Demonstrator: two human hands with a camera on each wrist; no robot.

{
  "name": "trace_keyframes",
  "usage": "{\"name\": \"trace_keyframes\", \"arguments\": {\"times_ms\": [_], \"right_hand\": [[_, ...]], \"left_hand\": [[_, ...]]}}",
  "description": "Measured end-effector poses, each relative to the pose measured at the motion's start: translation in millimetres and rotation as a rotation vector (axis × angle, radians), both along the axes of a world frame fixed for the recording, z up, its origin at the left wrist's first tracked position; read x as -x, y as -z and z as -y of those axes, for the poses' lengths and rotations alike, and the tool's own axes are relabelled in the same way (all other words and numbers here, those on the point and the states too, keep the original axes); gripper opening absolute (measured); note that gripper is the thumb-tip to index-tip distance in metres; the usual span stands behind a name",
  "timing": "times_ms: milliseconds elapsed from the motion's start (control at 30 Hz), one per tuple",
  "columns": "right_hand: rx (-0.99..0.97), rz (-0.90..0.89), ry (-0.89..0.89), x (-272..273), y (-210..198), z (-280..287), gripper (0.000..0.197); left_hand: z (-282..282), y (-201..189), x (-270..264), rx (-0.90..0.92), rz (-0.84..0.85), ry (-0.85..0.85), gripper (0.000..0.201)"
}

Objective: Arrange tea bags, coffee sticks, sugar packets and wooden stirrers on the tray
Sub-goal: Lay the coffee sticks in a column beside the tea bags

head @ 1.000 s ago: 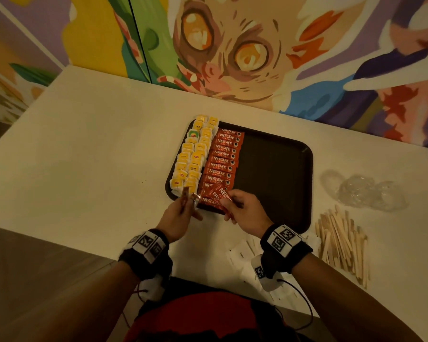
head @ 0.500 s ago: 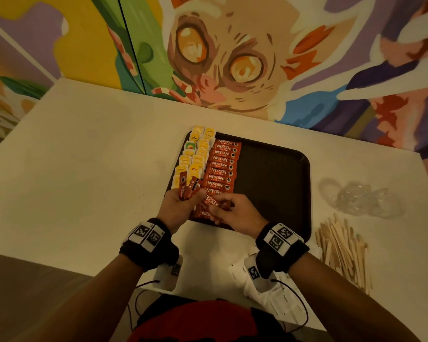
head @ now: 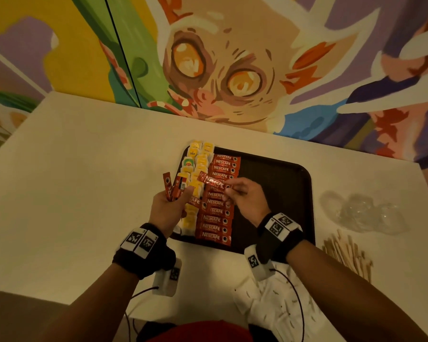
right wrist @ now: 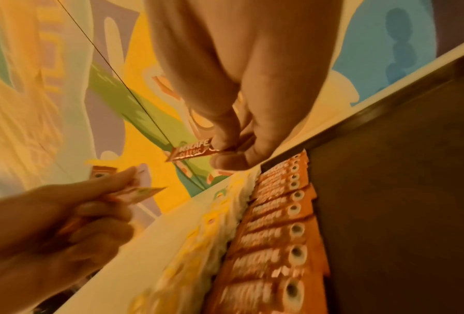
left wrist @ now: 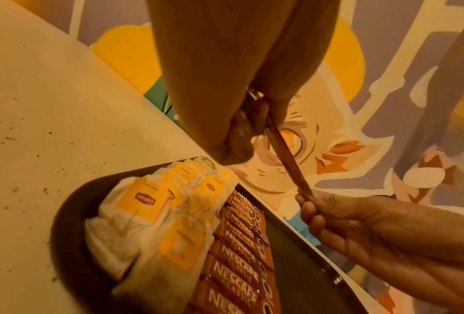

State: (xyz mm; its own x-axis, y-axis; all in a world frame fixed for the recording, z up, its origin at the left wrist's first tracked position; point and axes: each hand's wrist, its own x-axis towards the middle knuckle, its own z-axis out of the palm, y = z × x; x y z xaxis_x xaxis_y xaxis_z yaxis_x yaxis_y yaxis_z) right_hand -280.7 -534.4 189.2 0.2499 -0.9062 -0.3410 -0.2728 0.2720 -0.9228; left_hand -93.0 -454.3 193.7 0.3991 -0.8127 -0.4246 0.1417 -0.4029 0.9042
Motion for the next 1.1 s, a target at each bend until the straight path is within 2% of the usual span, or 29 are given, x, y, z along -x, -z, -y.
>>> {"name": "trace_keyframes", "arguments": {"times_ms": [133,267,400,500,633,933,1100], "right_hand": [[-0.008,-0.029,0.16,2.8,6.1,45.4,0.015],[-0.004,-0.076,0.233,3.0,18.5,90.6,0.011],[-0.057,-0.131,0.264,-2.8,33.9,123.3,0.022],[-0.105,-0.172,0.285,-6.5,43.8,139.2,0.022],[-0.157,-0.21,0.356,-10.8,53.1,151.0,0.012],[-0.174,-0.237,0.454,-15.3,62.0,152.0,0.023],[-0.155,-0.314,0.434,-15.8,59.1,151.7,0.024]], "left_hand": [[13.2,-4.3,-5.0,-0.007,0.004,0.003,0.034],[23.6,-6.1,-4.4,-0.011,-0.005,0.013,0.026],[30.8,-3.0,-2.9,-0.025,0.0,0.038,0.023],[34.3,0.0,-2.1,-0.039,0.016,0.07,0.023],[38.6,5.3,-3.8,-0.077,0.024,0.073,0.025],[45.0,12.3,-4.9,-0.121,-0.014,0.06,0.026],[46.5,10.2,-5.0,-0.13,-0.069,0.034,0.027]]}}
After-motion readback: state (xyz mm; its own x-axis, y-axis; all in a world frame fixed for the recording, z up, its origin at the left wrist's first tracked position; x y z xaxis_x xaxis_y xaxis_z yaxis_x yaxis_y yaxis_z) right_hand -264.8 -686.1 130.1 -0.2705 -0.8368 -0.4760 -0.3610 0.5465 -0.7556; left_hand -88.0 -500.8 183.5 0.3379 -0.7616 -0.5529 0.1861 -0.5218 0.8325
